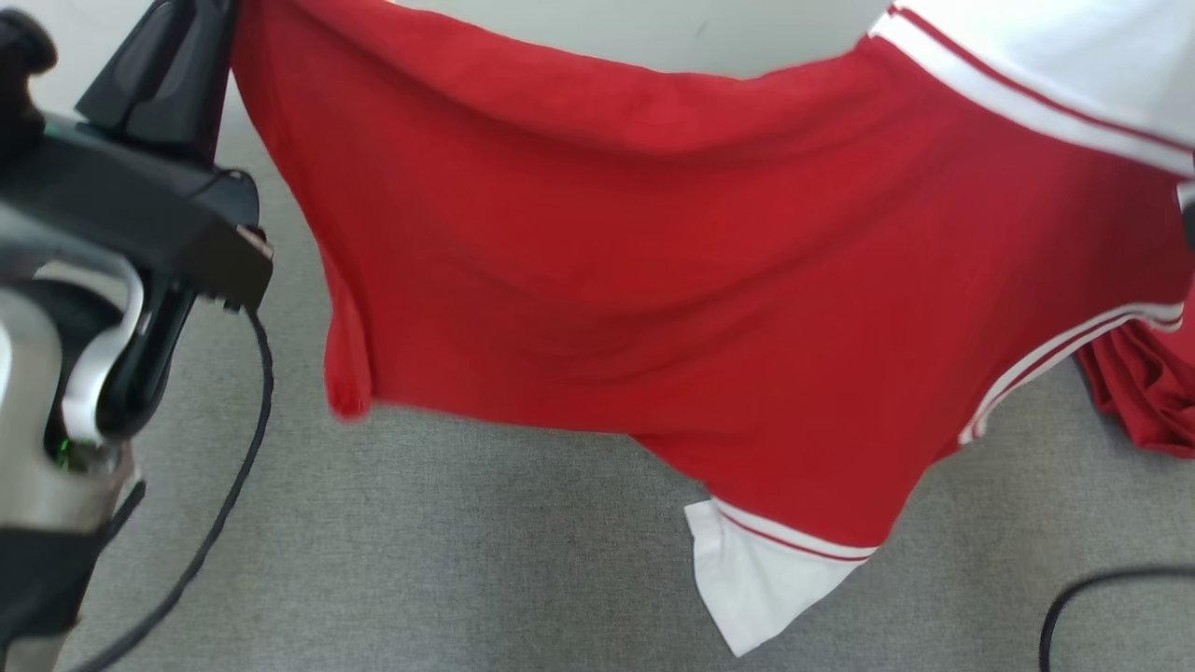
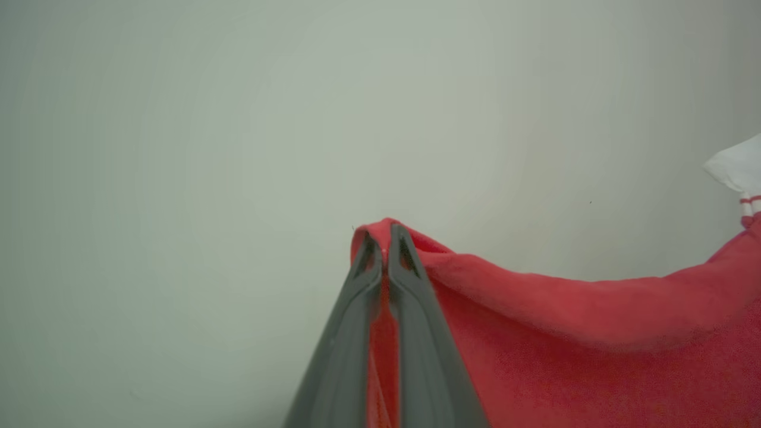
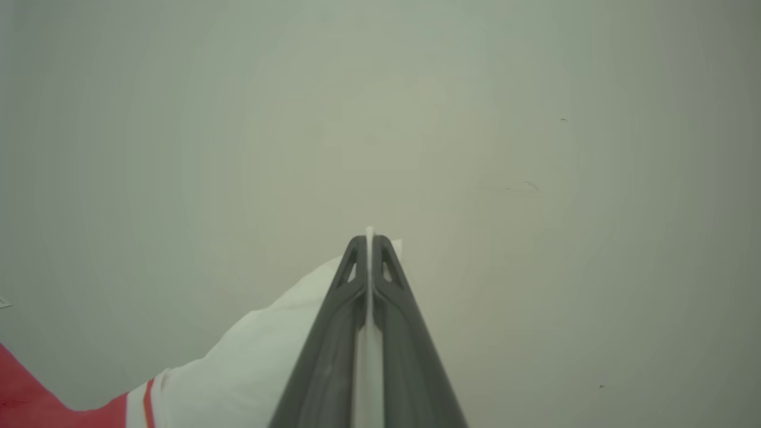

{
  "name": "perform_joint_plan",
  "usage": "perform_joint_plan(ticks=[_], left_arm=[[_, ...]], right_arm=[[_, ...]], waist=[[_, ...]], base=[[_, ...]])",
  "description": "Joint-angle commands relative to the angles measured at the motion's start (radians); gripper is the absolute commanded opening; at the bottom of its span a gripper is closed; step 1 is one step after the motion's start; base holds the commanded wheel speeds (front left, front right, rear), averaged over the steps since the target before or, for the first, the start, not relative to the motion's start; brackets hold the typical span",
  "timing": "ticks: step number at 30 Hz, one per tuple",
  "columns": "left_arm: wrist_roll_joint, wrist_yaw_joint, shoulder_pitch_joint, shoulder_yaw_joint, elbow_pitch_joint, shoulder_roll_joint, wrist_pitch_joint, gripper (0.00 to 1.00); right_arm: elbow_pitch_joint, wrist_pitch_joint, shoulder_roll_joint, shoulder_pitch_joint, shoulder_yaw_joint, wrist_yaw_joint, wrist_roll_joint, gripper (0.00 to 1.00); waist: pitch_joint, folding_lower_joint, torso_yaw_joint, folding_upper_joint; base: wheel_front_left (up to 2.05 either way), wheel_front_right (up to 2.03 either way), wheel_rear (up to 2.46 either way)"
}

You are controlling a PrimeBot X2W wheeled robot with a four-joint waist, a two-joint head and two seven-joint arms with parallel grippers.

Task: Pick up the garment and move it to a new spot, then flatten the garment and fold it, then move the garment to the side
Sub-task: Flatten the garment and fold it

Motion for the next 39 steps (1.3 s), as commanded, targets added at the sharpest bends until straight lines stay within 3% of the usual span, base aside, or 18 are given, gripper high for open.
perform_joint_plan(ticks=[1, 9, 16, 25, 33, 39], left_arm=[[-0.014, -0.010, -0.021, -0.003, 0.021, -0.005, 0.003, 0.00], [-0.025, -0.114, -0.260, -0.056, 0.380, -0.090, -0.035, 0.00], [0.011, -0.181, -0.510, -0.080, 0.714, -0.154, -0.116, 0.00], [0.020, -0.191, -0.781, -0.051, 1.062, -0.222, -0.277, 0.00], [0.045, -0.209, -0.907, -0.062, 1.197, -0.247, -0.396, 0.00], [0.019, -0.254, -0.871, -0.077, 1.267, -0.266, -0.438, 0.00]], right_arm=[[0.023, 0.002, -0.013, -0.032, 0.010, -0.001, 0.006, 0.00], [0.398, -0.076, -0.036, -0.367, 0.139, -0.001, 0.065, 0.00], [0.732, -0.149, 0.014, -0.676, 0.202, -0.001, 0.083, 0.00], [1.092, -0.301, 0.129, -1.002, 0.142, -0.001, 0.028, 0.00], [1.197, -0.387, 0.187, -1.141, 0.108, -0.001, 0.005, 0.00], [1.172, -0.395, 0.193, -1.079, 0.236, -0.001, 0.072, 0.00]], waist=[[0.012, 0.0001, -0.005, 0.0001], [0.081, 0.0001, -0.007, 0.0001], [0.161, 0.0001, -0.012, 0.0001], [0.247, 0.0001, -0.036, 0.0001], [0.319, 0.0001, -0.042, 0.0001], [0.369, 0.0001, -0.042, 0.0001]], base=[[0.00, 0.00, 0.00], [0.00, 0.00, 0.00], [0.00, 0.00, 0.00], [0.00, 0.00, 0.00], [0.00, 0.00, 0.00], [0.00, 0.00, 0.00]])
